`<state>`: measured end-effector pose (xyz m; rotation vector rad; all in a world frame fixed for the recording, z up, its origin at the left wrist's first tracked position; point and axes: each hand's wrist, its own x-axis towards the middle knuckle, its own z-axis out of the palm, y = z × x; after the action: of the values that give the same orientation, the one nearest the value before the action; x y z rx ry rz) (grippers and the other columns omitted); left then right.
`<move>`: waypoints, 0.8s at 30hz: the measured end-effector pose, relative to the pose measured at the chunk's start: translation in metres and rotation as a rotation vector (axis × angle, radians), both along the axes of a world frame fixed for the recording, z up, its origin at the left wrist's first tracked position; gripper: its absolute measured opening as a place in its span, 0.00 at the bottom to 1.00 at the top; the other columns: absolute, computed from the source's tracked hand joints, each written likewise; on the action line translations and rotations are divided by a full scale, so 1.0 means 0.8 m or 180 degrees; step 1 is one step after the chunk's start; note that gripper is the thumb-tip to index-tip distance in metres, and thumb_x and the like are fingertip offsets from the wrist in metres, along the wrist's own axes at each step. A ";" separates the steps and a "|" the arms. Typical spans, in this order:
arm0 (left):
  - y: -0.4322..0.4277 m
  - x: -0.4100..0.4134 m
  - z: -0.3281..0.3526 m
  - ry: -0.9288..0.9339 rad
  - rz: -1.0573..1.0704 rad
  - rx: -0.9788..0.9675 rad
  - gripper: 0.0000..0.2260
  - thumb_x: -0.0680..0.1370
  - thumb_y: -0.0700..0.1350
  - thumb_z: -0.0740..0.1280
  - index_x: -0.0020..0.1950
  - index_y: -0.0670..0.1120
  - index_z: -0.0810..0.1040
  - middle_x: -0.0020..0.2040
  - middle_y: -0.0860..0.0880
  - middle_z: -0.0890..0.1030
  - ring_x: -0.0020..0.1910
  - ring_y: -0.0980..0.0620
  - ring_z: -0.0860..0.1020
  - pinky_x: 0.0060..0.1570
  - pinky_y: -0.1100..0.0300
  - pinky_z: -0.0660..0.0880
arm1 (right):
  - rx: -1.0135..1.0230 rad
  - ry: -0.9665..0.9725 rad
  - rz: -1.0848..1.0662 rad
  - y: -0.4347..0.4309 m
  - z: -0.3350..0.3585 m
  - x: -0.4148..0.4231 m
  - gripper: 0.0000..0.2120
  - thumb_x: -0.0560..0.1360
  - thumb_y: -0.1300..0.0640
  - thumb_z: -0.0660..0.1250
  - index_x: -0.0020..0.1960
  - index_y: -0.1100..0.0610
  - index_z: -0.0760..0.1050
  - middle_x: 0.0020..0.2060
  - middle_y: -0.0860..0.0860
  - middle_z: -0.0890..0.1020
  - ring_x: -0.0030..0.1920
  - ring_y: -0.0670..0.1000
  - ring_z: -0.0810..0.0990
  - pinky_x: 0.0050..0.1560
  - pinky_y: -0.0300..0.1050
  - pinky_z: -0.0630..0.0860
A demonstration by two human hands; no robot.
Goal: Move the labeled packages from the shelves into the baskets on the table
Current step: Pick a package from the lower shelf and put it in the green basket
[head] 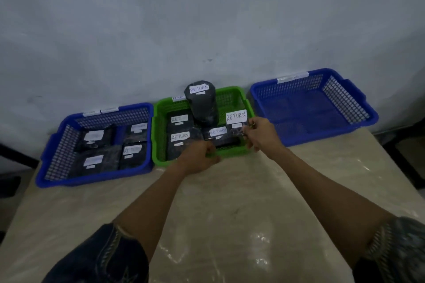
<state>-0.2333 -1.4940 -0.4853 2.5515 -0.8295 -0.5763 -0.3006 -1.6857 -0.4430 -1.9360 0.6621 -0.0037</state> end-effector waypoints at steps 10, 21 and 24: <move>-0.021 0.036 -0.064 -0.0760 -0.0944 0.0508 0.27 0.74 0.66 0.51 0.50 0.44 0.75 0.50 0.43 0.77 0.50 0.43 0.75 0.44 0.53 0.72 | -0.0344 0.0333 0.0039 -0.043 -0.083 0.142 0.05 0.76 0.62 0.63 0.43 0.61 0.77 0.33 0.60 0.82 0.29 0.57 0.81 0.28 0.52 0.81; -0.024 0.050 -0.081 -0.0891 -0.0992 -0.0134 0.21 0.72 0.64 0.59 0.37 0.46 0.74 0.37 0.47 0.77 0.37 0.45 0.76 0.33 0.57 0.70 | -0.1073 0.0502 0.0359 -0.031 -0.131 0.205 0.11 0.76 0.65 0.63 0.55 0.70 0.76 0.53 0.65 0.80 0.52 0.61 0.80 0.47 0.50 0.78; -0.024 0.051 -0.082 -0.0865 -0.0936 -0.0198 0.21 0.72 0.64 0.59 0.36 0.46 0.74 0.36 0.47 0.77 0.37 0.45 0.76 0.32 0.56 0.73 | -0.1238 0.0688 0.0451 -0.029 -0.139 0.209 0.11 0.77 0.65 0.62 0.55 0.70 0.76 0.54 0.65 0.80 0.53 0.61 0.80 0.44 0.46 0.75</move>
<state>-0.1926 -1.5134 -0.5511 2.5011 -1.3099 -0.2823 -0.1333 -1.7092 -0.5545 -2.3788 0.7026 0.1793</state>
